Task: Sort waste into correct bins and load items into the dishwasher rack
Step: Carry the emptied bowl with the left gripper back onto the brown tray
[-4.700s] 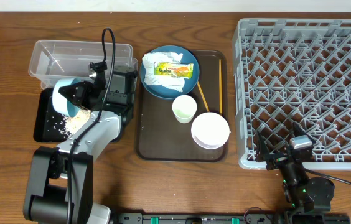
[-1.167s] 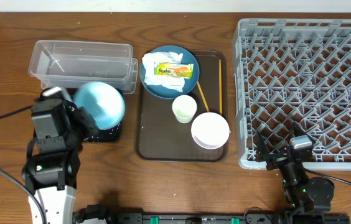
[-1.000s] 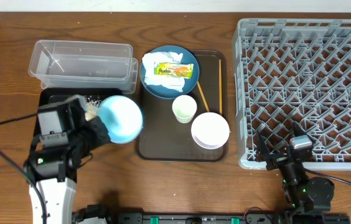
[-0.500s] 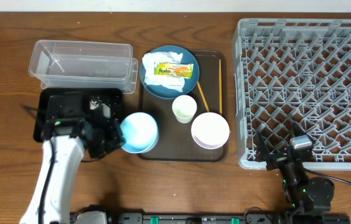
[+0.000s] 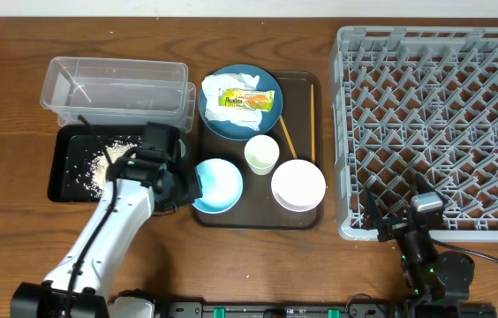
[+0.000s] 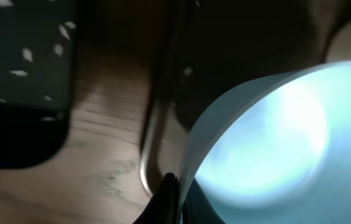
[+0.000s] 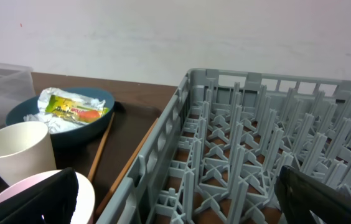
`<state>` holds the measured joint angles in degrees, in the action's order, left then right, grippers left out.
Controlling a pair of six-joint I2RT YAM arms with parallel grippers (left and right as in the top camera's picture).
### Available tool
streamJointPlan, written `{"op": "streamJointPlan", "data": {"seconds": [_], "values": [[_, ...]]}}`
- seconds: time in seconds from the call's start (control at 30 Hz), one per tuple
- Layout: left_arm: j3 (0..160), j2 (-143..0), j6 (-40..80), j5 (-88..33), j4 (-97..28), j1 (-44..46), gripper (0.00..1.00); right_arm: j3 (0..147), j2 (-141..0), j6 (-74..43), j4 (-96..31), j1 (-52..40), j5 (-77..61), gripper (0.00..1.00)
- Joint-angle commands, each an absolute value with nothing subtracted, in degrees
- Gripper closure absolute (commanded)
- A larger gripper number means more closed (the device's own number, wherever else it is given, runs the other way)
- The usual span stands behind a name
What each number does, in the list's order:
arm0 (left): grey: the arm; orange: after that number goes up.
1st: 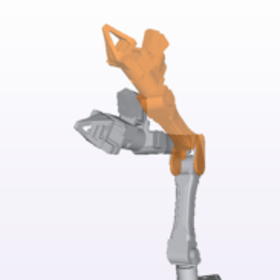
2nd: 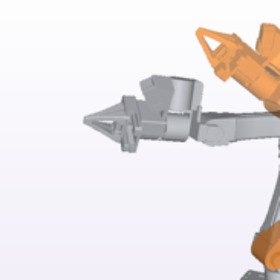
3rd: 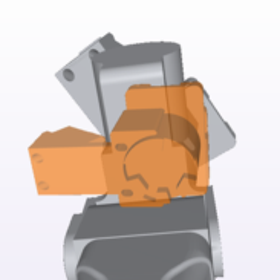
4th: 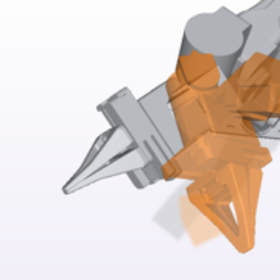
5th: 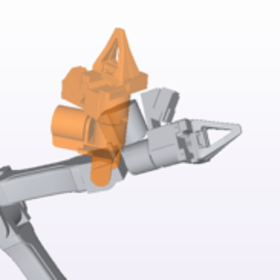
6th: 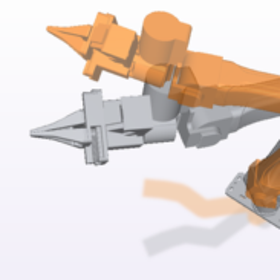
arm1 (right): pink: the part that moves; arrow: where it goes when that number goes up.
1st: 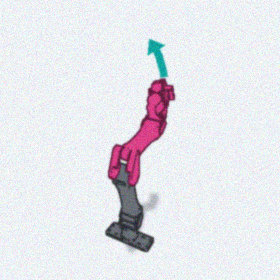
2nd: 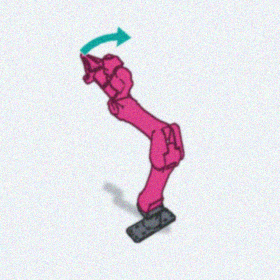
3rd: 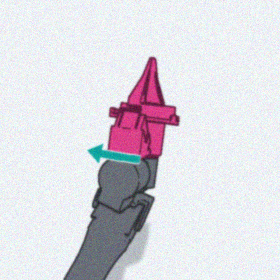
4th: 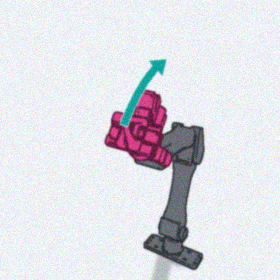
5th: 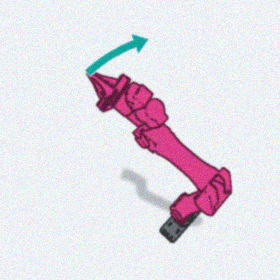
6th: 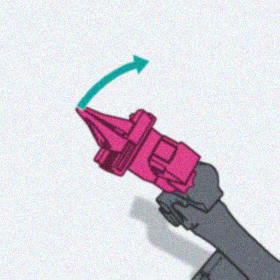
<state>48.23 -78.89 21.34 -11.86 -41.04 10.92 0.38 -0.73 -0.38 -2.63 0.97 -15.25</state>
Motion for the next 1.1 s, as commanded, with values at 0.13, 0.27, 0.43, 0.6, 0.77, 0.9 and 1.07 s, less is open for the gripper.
{"op": "streamJointPlan", "data": {"seconds": [0.13, 0.27, 0.43, 0.6, 0.77, 0.9, 1.07], "values": [[47.0, -79.0, 25.0, -5.7, -37.1, 16.0, 0.94, 0.3, -0.6, -0.1, -2.8, 0.3, -15.5, 0.01], [47.0, -79.5, 26.9, -5.2, -36.1, 17.7, 0.94, 0.3, -0.6, -0.1, -2.8, 0.3, -15.5, 0.01], [47.0, -82.3, 26.9, -4.9, -35.9, 18.0, 0.94, 0.3, -0.6, -0.1, -2.8, 0.3, -15.5, 0.01], [47.0, -85.6, 26.9, -5.6, -35.9, 18.0, 0.94, 0.3, -0.6, -0.1, -2.8, 0.3, -15.5, 0.01], [47.0, -85.4, 26.9, -5.6, -35.9, 18.0, 0.86, 0.3, -0.6, -0.1, -2.8, 0.3, -15.5, 0.01], [47.0, -85.3, 26.9, -8.2, -35.9, 18.0, 0.62, 0.3, -0.6, -0.1, -2.8, 0.3, -15.5, 0.01], [49.1, -84.9, 26.9, -13.0, -36.1, 18.0, 0.60, 0.3, -0.6, -0.1, -2.8, 0.3, -15.5, 0.01]]}}
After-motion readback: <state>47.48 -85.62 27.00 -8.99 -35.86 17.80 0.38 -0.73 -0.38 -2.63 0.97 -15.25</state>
